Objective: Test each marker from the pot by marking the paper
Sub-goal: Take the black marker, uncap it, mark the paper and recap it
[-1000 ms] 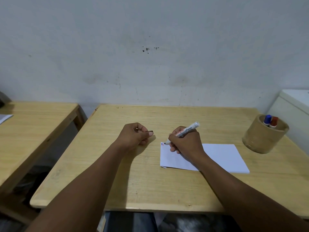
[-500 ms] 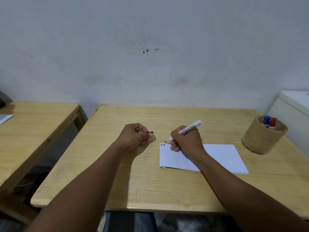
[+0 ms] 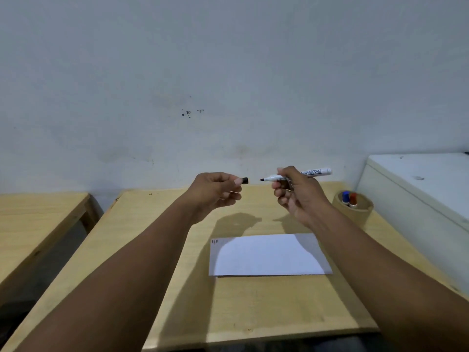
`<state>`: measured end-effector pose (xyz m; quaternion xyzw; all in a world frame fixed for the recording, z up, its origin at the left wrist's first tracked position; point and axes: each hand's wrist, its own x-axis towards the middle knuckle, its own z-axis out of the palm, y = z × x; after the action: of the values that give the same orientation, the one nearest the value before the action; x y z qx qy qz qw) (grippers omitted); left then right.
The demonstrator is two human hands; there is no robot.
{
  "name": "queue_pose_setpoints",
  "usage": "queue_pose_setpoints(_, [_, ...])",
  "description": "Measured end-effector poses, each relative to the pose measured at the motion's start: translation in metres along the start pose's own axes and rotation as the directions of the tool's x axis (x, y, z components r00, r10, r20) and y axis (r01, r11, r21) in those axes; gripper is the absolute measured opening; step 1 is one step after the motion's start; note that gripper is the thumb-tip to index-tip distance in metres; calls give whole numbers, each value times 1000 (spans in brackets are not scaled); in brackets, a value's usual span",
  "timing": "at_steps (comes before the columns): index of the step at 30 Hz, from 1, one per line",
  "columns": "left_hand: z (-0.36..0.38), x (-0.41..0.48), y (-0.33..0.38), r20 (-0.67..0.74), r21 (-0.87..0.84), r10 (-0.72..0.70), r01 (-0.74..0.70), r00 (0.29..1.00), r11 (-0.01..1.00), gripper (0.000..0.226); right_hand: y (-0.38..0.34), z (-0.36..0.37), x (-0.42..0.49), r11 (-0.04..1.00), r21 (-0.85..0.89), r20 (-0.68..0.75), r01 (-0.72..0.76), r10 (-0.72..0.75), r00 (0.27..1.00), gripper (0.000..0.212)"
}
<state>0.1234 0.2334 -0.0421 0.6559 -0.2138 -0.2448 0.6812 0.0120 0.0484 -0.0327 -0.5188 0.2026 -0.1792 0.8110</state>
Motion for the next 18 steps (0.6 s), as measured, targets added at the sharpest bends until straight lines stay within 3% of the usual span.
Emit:
queue_pose_setpoints(11, [98, 19, 10, 155, -49, 18, -10, 988, 999, 10, -29, -59, -11, 995, 2, -73, 104, -103, 992, 14])
queue_pose_setpoints(18, [132, 37, 18, 134, -11, 100, -100, 986, 995, 10, -41, -74, -10, 992, 29, -76, 126, -123, 989, 17])
